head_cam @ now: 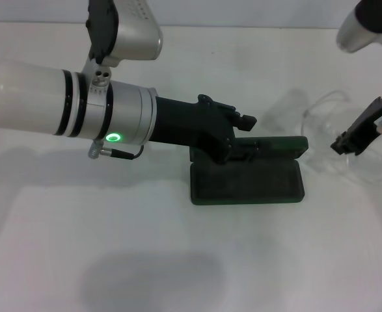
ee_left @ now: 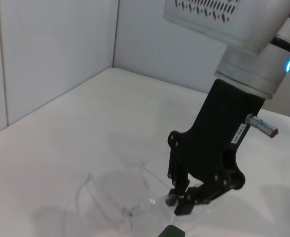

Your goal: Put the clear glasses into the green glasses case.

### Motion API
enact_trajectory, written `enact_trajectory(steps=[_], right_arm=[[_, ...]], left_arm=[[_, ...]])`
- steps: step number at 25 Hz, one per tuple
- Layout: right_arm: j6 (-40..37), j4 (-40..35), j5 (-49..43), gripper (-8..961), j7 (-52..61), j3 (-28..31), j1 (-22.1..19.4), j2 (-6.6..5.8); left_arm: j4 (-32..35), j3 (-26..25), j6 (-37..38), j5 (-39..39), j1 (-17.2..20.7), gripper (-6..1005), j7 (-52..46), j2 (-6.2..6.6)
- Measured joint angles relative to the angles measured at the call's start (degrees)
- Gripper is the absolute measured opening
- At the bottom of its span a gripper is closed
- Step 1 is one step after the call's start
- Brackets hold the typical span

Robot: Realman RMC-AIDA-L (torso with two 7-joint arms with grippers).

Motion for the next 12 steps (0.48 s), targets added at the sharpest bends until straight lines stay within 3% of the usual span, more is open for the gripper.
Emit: enact_trajectory(steps=[12], right_arm=[[0.6,-5.3,0.5,100,-3.0,7.2,-3.3,-0.18]], left_arm=[[-0.1,-0.3,0.0,0.0,0.4,494,0.6,-0.01]])
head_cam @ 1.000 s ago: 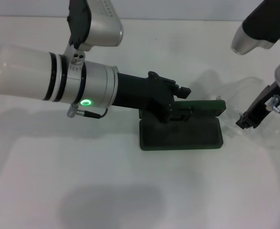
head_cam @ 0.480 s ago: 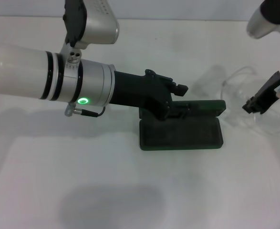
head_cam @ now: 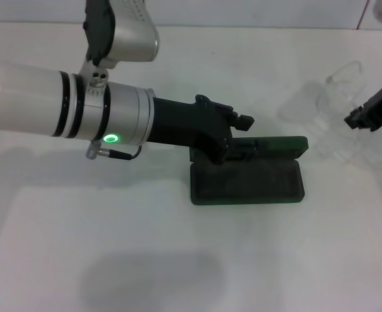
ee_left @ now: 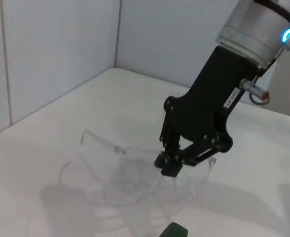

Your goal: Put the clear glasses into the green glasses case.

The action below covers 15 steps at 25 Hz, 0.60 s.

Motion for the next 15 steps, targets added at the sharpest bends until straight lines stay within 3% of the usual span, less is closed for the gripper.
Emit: enact_trajectory(steps=[11,15], right_arm=[[-0.8,-3.0,5.1,95,-4.5,7.4,-2.1,0.40],[-1.0,-4.2,10.8,95,-8.0,11.6,-4.0,0.61]], left_arm=[[-0.1,-2.3,0.1,-0.6,1.1,495,0.7,-0.17],[-0.5,-3.6,0.3,-2.4,2.1,495,2.0,-0.13]])
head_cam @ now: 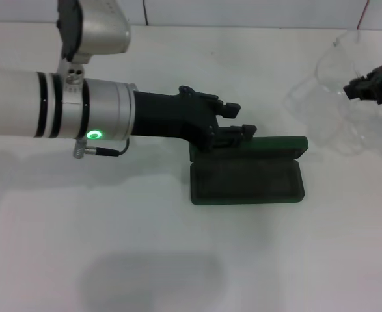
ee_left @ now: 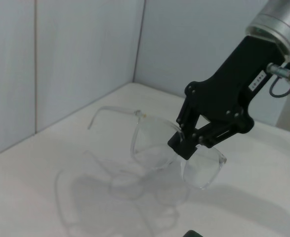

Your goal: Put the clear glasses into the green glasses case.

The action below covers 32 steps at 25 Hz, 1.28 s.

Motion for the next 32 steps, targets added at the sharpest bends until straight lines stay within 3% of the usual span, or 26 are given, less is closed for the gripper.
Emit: enact_trajectory(steps=[6,11,17,25,32], right_arm=[[0.6,0.9,15.1,95,-9.6,6.6,-5.1,0.53],[0.7,7.6,30.9,95,-21.6,10.4,-8.9,0.44],[0.6,16.7,42.2,95,-38.8,10.7,-11.5,0.58],[-2.1,21.4,44.0,95,-47.5,9.4,-11.2,0.24],[-9.0,20.5,40.5,95,-47.2,9.2,-10.4,-0.20]], left_arm=[[-1.1,-1.5,-0.3,-3.6,1.7,495,3.3,-0.03],[-3.6,-2.6,-0.3,-7.4,2.1,495,6.5,0.01],[-4.2,-5.9,0.0,-10.4,2.8,496,8.4,-0.05],[-5.0,-10.9,0.3,-22.1,1.7,496,16.0,0.07],[-6.7,-11.0,0.3,-23.1,-4.3,496,19.4,0.51]])
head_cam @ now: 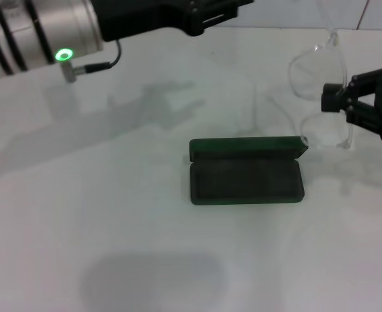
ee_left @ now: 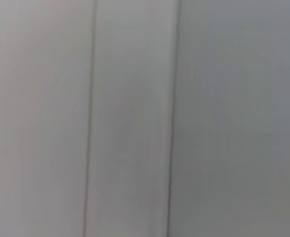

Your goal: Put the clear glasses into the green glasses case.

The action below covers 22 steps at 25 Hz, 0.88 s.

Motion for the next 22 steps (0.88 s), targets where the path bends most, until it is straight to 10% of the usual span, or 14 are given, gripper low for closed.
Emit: enact_trajectory(steps=[22], right_arm=[[-11.3,0.8,1.6,95,1.7,1.1,0.8,-0.23]], left_arm=[[-7.2,7.7,-0.9,-1.4,-4.9,497,16.1,-0.81]])
